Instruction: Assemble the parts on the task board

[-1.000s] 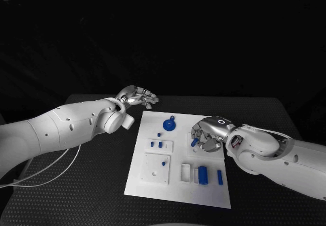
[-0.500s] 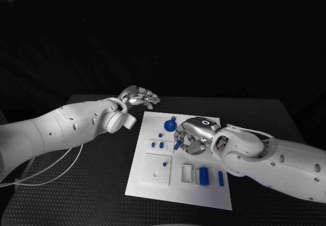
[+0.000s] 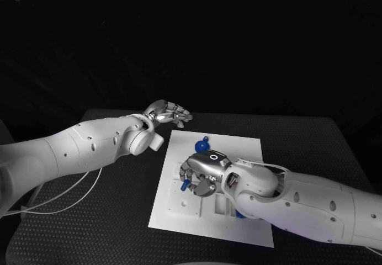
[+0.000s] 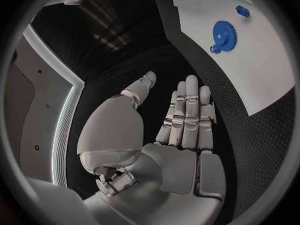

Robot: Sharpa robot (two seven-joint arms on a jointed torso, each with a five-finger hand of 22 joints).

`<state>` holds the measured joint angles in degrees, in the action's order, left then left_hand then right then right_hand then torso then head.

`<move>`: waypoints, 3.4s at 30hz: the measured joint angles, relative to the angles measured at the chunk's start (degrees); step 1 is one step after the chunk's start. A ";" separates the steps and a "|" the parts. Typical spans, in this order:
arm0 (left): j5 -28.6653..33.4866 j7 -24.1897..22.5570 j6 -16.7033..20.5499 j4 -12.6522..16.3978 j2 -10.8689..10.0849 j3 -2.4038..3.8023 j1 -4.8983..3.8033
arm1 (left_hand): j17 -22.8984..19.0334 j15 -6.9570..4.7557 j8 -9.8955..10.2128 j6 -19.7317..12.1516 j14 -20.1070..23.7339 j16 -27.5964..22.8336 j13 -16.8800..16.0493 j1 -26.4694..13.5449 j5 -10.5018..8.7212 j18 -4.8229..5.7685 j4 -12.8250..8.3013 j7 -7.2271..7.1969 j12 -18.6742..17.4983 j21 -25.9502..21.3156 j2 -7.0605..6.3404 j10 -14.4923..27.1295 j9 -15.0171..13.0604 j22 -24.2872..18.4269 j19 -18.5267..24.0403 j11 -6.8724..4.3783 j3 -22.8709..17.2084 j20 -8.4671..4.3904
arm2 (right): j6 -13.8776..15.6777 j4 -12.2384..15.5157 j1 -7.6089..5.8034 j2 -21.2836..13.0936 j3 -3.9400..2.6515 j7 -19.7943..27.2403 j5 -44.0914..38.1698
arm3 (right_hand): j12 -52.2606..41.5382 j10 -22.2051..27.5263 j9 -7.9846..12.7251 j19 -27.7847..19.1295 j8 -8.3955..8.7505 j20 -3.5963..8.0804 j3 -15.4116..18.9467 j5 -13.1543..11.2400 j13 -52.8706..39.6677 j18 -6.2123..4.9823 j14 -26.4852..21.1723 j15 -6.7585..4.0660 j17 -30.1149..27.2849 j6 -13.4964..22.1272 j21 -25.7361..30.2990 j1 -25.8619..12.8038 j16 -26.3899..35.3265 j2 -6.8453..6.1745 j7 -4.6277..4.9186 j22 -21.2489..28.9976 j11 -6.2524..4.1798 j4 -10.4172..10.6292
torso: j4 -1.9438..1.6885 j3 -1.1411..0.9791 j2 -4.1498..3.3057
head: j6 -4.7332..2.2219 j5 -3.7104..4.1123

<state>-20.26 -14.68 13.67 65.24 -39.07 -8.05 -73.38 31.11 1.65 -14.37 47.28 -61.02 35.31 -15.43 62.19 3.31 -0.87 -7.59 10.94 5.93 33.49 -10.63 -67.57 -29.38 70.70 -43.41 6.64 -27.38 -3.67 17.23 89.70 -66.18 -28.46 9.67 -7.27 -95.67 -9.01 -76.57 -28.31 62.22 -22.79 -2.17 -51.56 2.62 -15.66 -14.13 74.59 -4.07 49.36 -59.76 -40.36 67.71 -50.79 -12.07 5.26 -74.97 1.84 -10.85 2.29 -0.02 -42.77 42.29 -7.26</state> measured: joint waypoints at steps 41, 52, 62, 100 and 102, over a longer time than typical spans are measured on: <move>0.02 0.04 -0.11 0.52 -0.40 0.00 0.00 | 0.20 0.20 -0.23 0.00 0.20 0.00 0.04 0.00 0.00 0.00 0.15 0.00 0.00 0.00 0.00 0.00 0.04 0.13 0.00 0.00 0.15 0.00 | -2.71 -2.49 2.00 2.55 3.60 -0.61 -6.80 | 0.04 0.02 -0.97 0.20 0.09 0.04 -0.13 -0.19 -0.64 -0.09 -0.09 0.06 0.17 0.15 -0.23 -0.88 -0.01 0.03 0.26 0.01 0.00 -0.80 | 0.16 -0.11 0.02 | 1.54 -0.81; 0.03 0.05 -0.14 0.65 -0.38 0.00 0.00 | 0.20 0.20 -0.23 0.00 0.20 0.00 0.04 0.00 0.00 0.00 0.15 0.00 0.00 -0.22 0.00 0.00 0.04 0.13 0.00 0.00 0.15 0.00 | -3.20 -3.06 2.27 3.92 4.15 -1.27 -9.02 | -0.08 0.01 -1.35 0.20 0.16 0.03 -0.07 -0.19 -0.79 -0.08 -0.10 0.06 0.22 0.16 -0.23 -0.81 -0.01 0.10 0.24 0.01 -0.01 -0.87 | 0.08 -0.07 0.02 | 1.57 -0.69; 0.03 0.09 -0.18 0.70 -0.42 0.00 0.00 | 0.26 0.20 -0.23 0.00 0.20 -0.23 0.08 0.00 0.00 0.00 0.31 0.00 0.00 -0.22 0.00 0.00 0.09 0.18 0.00 0.00 0.00 0.00 | -3.26 -3.28 2.41 4.13 4.14 -1.48 -9.08 | 1.36 1.44 -2.99 -0.33 1.13 -0.49 0.33 0.40 -0.94 -0.09 -0.41 0.38 0.05 1.03 -0.23 -1.57 0.36 -0.65 0.74 0.05 1.02 -1.90 | 0.15 -0.05 0.05 | 1.65 -0.68; 0.05 0.37 -0.44 0.57 -0.95 -0.03 -0.01 | 0.36 0.20 -0.23 -0.20 0.20 -0.23 0.07 0.00 0.00 0.00 0.46 -0.20 0.00 -0.22 0.00 0.00 0.07 0.27 0.00 0.00 0.14 0.00 | 2.53 1.96 -2.36 -9.29 0.88 -0.99 6.29 | 0.53 10.03 -0.06 -2.51 5.33 -1.26 5.21 0.49 3.25 0.33 -1.98 3.47 -0.21 7.76 -0.13 -4.45 0.12 -4.44 3.83 -0.08 3.57 -0.35 | 0.23 -0.11 0.04 | 0.07 0.75; 0.05 0.37 -0.46 0.55 -1.14 -0.05 0.00 | 0.41 0.20 -0.23 -0.20 0.20 -0.23 0.07 0.00 0.00 0.00 0.45 -0.20 0.00 -0.22 0.00 0.00 0.07 0.27 0.00 0.00 0.14 0.00 | 1.57 1.97 -3.24 -11.96 0.73 -0.27 11.79 | -0.99 8.81 -0.40 -3.22 4.82 -1.85 6.56 0.49 2.64 0.30 -2.79 2.67 -0.44 6.80 0.13 -5.46 0.48 -3.42 3.53 -0.08 3.15 0.52 | 0.27 -0.11 0.08 | -0.21 1.01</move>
<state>-20.21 -14.31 13.21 65.80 -40.21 -8.09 -73.38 31.52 1.85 -14.60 47.08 -60.81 35.08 -15.36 62.19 3.31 -0.87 -7.14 10.74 5.93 33.26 -10.63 -67.57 -29.31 70.97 -43.41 6.64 -27.23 -3.66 18.80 91.67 -69.42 -40.42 10.39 -7.54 -83.88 -10.00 -67.76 -28.71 59.00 -17.97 -4.02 -44.99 3.11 -13.01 -13.83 71.80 -1.39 48.92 -52.97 -40.23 62.25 -50.32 -15.49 8.78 -75.05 4.99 -10.34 2.56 -0.13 -42.69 42.08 -6.25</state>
